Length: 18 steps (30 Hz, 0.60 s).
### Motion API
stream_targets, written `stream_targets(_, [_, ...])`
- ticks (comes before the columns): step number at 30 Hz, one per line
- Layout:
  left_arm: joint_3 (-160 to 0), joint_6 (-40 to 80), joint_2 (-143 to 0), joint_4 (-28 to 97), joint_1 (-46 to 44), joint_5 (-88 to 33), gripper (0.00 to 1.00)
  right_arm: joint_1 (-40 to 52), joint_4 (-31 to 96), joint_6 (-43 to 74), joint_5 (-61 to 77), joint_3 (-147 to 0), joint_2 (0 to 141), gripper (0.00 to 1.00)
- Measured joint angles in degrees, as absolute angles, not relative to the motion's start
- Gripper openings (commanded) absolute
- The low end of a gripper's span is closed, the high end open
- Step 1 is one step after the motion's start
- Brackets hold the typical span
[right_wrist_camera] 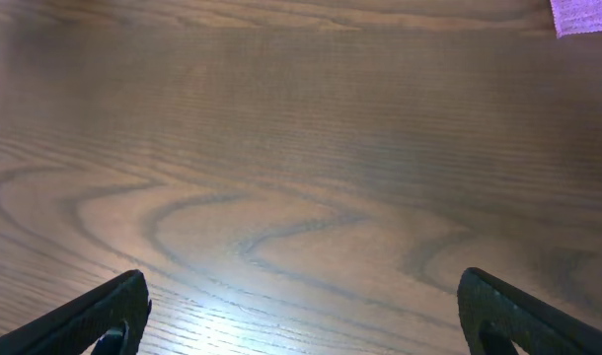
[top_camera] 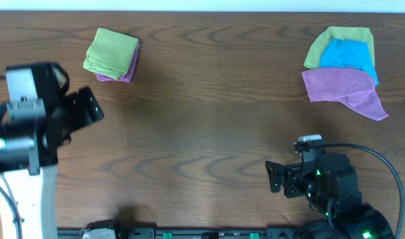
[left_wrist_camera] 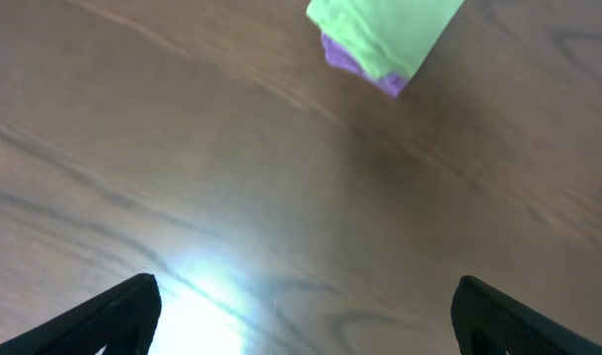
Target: Fold the cloth
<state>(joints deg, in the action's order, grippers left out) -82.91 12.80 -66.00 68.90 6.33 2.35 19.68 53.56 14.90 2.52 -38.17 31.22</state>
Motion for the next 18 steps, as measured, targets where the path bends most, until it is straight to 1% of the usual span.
stream_targets(5, [-74.5,12.75,-60.29,67.05,6.33,2.33,0.95,19.68,53.56,14.9,2.55,-38.17,31.22,0.99])
stream_targets(18, [-44.49,11.6,-35.4,47.05,6.22,1.74,0.95,19.68,53.58,14.9,2.52,-38.09,31.22,0.99])
